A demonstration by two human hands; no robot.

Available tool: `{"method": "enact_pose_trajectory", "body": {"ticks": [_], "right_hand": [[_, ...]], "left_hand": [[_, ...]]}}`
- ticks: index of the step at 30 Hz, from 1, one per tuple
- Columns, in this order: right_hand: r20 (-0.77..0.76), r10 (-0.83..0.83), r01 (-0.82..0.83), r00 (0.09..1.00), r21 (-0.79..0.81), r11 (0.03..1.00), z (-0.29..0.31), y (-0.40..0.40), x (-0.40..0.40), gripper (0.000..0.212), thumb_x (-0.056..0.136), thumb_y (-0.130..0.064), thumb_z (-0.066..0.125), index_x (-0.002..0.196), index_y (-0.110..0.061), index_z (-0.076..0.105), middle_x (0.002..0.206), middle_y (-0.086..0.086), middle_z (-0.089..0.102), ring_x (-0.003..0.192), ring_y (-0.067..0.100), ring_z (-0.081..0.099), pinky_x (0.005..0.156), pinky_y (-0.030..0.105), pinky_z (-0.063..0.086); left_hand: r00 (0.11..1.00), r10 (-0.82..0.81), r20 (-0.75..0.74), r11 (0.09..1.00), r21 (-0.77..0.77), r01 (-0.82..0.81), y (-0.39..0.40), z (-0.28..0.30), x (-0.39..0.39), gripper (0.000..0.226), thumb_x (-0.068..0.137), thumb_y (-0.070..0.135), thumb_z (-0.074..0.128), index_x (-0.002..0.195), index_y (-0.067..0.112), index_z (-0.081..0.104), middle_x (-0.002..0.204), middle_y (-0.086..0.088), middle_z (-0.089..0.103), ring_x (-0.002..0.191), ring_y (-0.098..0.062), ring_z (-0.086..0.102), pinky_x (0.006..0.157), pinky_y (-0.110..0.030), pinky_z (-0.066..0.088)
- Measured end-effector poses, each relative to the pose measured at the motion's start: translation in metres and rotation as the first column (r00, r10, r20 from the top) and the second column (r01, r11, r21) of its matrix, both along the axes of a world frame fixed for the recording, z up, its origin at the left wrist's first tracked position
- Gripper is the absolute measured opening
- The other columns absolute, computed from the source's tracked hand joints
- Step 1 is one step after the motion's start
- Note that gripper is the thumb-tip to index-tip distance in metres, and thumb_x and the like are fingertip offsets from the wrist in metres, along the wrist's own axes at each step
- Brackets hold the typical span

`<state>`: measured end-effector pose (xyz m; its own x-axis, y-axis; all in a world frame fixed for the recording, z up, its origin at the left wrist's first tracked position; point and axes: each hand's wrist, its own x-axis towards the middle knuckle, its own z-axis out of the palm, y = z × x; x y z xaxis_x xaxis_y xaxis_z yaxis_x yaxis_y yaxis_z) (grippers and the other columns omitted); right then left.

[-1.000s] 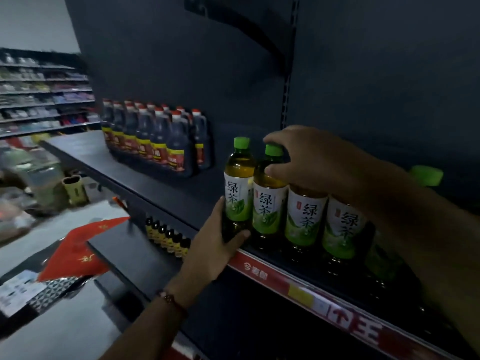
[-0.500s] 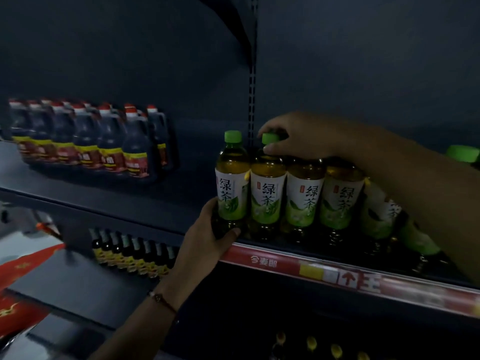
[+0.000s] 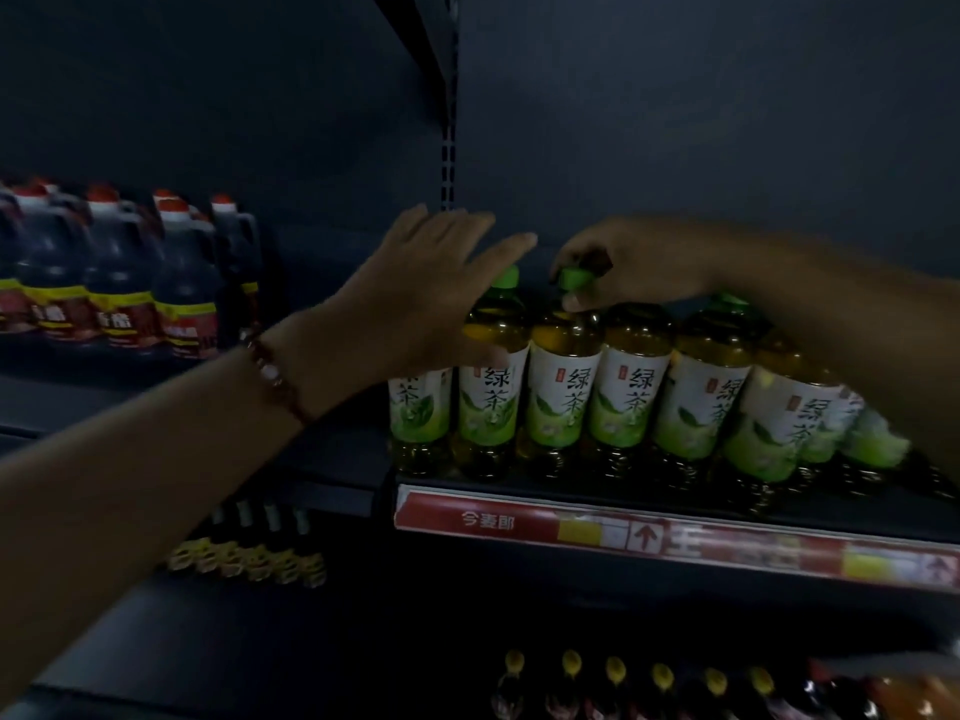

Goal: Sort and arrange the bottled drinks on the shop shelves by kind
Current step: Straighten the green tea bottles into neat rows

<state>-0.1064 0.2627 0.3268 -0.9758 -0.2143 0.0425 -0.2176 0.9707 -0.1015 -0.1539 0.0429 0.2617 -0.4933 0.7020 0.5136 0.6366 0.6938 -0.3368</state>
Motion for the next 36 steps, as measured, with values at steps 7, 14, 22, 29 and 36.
{"method": "enact_pose_trajectory", "body": {"ticks": [7,14,22,29,36], "right_hand": [[-0.089,-0.028,0.028,0.996,-0.006,1.000,-0.007,0.002,0.005,0.045,0.081,-0.049,0.068,0.120,-0.027,0.061,0.115,-0.006,0.064,0.099,0.014,0.060,0.089,0.039,0.051],[-0.078,-0.072,0.067,0.994,-0.067,0.996,0.003,0.021,0.017,0.059,0.084,-0.045,0.067,0.137,-0.027,0.046,0.130,-0.005,0.055,0.116,0.013,0.052,0.093,0.032,0.043],[-0.026,-0.161,0.161,0.987,-0.008,0.987,-0.007,0.041,0.021,0.040,0.093,-0.033,0.059,0.132,-0.023,0.055,0.117,-0.003,0.063,0.096,0.014,0.058,0.074,0.027,0.046],[-0.040,-0.126,0.128,0.991,0.043,0.991,-0.007,0.043,0.027,0.045,0.094,-0.038,0.057,0.136,-0.022,0.052,0.123,0.000,0.063,0.101,0.015,0.058,0.078,0.028,0.045],[-0.075,-0.114,0.114,0.991,-0.009,0.993,-0.008,0.047,0.038,0.056,0.092,-0.044,0.057,0.143,-0.026,0.043,0.138,-0.002,0.054,0.116,0.014,0.053,0.085,0.026,0.041]], "left_hand": [[0.990,-0.072,0.123,0.996,-0.041,0.078,0.009,0.000,-0.014,0.101,0.075,0.073,0.061,0.154,0.022,0.021,0.143,-0.001,0.049,0.128,-0.019,0.045,0.104,-0.036,0.030],[0.987,-0.161,0.023,0.985,-0.056,0.162,0.042,-0.002,0.001,0.103,0.079,0.078,0.050,0.156,0.022,0.009,0.156,-0.008,0.028,0.140,-0.025,0.030,0.113,-0.042,0.023],[0.991,-0.133,0.012,0.985,-0.107,0.134,0.070,0.002,-0.001,0.098,0.075,0.079,0.052,0.153,0.025,0.025,0.119,0.000,0.062,0.111,-0.021,0.056,0.104,-0.038,0.029],[0.993,-0.118,0.016,0.989,-0.090,0.119,0.067,-0.002,0.000,0.098,0.077,0.079,0.051,0.154,0.025,0.021,0.126,-0.002,0.060,0.119,-0.022,0.053,0.109,-0.042,0.026],[0.989,-0.149,0.023,0.988,-0.024,0.150,0.074,0.001,0.007,0.099,0.078,0.077,0.053,0.155,0.024,0.020,0.152,-0.012,0.035,0.137,-0.030,0.037,0.111,-0.043,0.026]]}}
